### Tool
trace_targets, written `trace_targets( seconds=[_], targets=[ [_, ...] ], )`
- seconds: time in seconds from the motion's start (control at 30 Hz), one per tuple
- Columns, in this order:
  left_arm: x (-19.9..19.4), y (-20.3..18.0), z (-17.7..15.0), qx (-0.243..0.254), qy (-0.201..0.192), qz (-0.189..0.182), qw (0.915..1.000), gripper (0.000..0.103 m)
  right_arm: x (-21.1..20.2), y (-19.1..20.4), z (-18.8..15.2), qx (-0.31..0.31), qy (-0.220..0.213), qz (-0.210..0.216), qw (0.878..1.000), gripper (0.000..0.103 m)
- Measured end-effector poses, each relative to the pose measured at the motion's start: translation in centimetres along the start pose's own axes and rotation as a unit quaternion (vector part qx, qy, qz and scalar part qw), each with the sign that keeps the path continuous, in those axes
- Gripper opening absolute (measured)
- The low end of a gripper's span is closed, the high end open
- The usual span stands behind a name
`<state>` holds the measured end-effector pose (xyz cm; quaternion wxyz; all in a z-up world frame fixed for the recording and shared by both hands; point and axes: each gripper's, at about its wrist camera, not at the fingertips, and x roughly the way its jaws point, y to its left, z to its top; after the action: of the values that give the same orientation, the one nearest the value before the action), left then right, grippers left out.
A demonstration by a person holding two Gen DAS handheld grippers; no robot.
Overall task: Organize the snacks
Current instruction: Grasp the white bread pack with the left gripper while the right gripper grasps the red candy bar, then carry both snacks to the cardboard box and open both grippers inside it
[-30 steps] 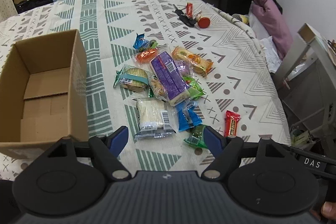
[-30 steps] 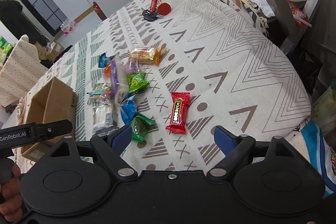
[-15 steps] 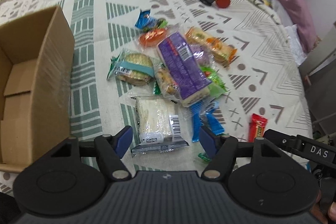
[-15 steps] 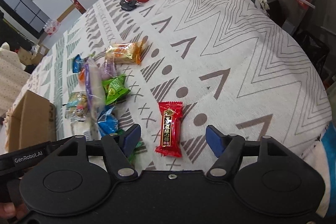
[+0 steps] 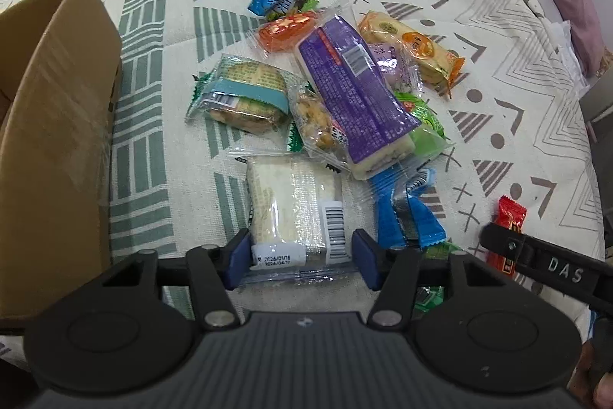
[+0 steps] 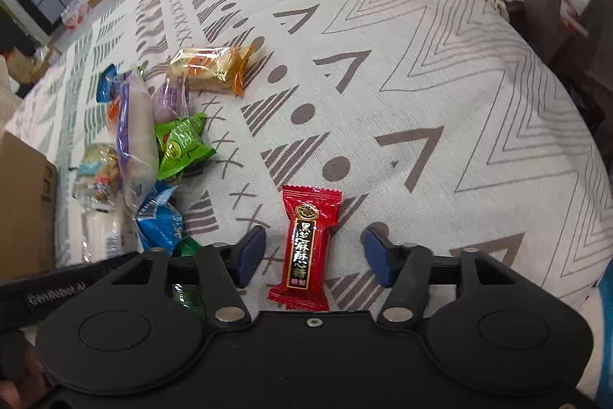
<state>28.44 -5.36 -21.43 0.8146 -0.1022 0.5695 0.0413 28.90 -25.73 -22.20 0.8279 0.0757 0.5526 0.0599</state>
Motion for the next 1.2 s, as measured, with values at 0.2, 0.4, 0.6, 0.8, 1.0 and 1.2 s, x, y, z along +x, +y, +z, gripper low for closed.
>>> trace_targets(
  seconds=[0.2,0.4,0.6,0.8,1.0,1.2],
  targets=[
    [-0.9,0.3,-0.1,-0.005,0.006,0.0,1.0,0.045,-1.0,-0.9,-0.5,0.009,-0.011,0.017,1.0,0.02],
    [-3.8,0.0,-0.7,-0.005,0.0,0.001,1.0,0.044,-2.8,-0.7,-1.1,0.012,-0.015,0.041,0.999,0.02],
    [-6.4,0.2,-1.2,-0.006,-0.014,-0.005,0.9999,0.044,-4.6,0.4,-1.2,0.005,-0.026,0.066,0.997,0.02],
    [-8.7,1.0,-1.5,-0.009,-0.028,-0.01,0.9995,0.044,-6.7,1.6,-1.2,-0.003,-0.04,0.079,0.996,0.02],
    [-10.6,2.2,-1.7,-0.013,-0.043,-0.018,0.9988,0.044,-8.8,3.5,-1.2,-0.015,-0.054,0.091,0.994,0.02],
    [-12.3,3.8,-1.8,-0.022,-0.058,-0.022,0.9978,0.044,-10.4,5.8,-1.1,-0.031,-0.065,0.101,0.992,0.02]
  ],
)
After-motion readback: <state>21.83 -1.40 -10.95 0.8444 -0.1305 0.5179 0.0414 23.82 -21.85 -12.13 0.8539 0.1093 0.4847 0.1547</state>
